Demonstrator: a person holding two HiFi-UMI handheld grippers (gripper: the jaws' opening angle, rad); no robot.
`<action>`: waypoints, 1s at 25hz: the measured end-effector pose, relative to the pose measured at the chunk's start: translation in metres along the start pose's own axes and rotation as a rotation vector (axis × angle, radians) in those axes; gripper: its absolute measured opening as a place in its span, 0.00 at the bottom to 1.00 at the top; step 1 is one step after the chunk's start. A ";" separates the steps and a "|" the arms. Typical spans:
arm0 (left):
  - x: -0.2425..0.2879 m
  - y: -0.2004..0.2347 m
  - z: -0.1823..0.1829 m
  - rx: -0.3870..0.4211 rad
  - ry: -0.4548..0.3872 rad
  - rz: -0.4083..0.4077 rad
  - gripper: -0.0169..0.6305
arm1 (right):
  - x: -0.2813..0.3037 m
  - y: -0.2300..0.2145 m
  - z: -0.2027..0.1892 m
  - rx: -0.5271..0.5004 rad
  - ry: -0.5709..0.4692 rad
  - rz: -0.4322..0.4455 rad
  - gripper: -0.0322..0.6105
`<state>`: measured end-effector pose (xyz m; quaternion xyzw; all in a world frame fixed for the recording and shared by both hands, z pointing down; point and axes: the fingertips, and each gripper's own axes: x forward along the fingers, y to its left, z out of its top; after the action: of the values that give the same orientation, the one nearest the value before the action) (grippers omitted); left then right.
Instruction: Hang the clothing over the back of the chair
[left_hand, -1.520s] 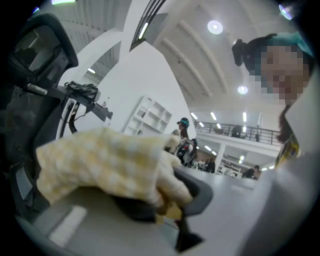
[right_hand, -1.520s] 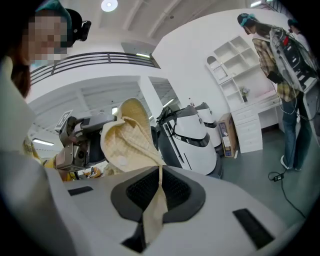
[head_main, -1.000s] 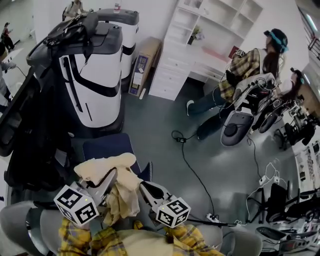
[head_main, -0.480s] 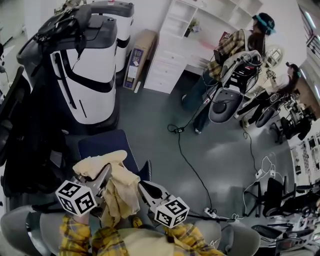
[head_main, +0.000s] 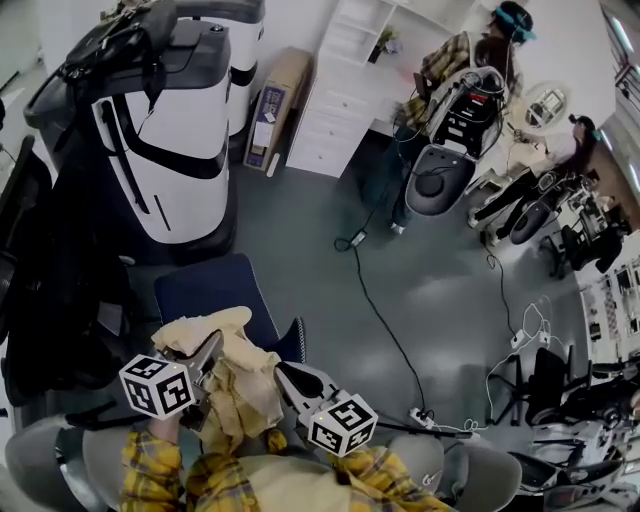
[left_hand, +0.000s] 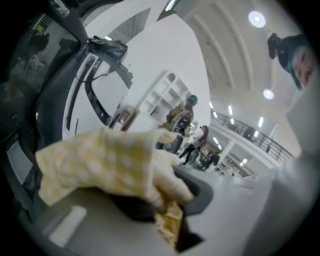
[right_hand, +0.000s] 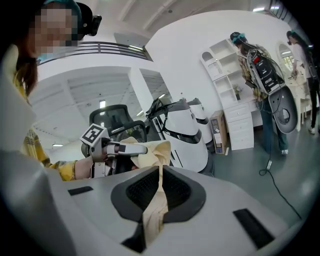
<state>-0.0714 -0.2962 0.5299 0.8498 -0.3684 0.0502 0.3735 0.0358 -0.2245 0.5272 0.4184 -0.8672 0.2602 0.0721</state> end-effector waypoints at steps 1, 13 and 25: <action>0.002 0.002 -0.004 0.014 0.022 0.007 0.13 | 0.002 0.001 0.000 -0.002 0.004 0.003 0.07; 0.010 0.011 -0.034 0.062 0.195 0.030 0.15 | 0.006 0.008 -0.006 -0.011 0.021 0.030 0.07; 0.001 0.016 -0.045 0.040 0.225 0.016 0.34 | 0.009 0.007 -0.008 -0.013 0.027 0.039 0.07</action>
<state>-0.0730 -0.2733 0.5721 0.8431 -0.3297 0.1556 0.3952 0.0233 -0.2231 0.5344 0.3975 -0.8758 0.2613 0.0815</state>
